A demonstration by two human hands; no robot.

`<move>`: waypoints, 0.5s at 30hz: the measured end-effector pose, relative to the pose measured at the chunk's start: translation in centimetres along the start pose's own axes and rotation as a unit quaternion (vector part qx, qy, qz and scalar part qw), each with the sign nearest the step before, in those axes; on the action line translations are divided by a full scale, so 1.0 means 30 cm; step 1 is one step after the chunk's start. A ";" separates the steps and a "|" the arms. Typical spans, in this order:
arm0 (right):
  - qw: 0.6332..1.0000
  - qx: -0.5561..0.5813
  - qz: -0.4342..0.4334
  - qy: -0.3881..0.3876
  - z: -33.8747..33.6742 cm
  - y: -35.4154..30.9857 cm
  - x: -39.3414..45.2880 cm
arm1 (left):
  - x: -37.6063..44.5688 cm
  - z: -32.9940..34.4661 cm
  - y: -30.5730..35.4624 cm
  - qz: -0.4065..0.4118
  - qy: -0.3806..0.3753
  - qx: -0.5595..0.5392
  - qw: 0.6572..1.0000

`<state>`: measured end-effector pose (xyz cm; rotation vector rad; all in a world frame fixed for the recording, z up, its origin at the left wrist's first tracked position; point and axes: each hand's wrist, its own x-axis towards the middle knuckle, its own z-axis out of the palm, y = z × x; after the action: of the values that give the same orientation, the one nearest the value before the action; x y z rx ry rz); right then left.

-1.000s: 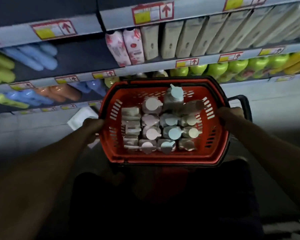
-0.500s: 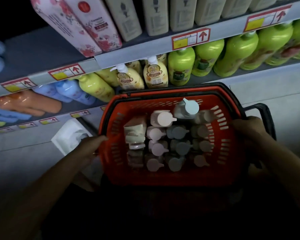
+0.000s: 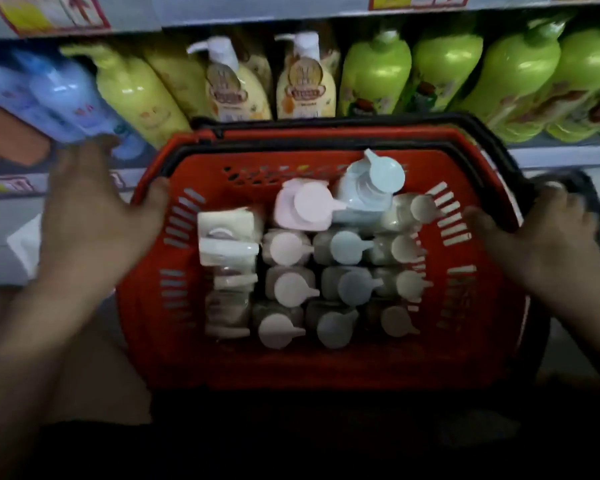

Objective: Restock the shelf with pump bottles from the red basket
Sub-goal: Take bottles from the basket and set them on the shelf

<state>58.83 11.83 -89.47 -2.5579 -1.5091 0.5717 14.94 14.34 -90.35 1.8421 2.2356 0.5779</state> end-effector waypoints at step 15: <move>0.875 -0.199 -0.338 -0.285 -0.044 -0.145 -0.172 | -0.286 0.038 0.330 0.452 -0.181 0.079 0.870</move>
<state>53.53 9.66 -85.65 -1.9022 -2.7929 1.0329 26.10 7.71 -88.18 2.7597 1.1168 0.1192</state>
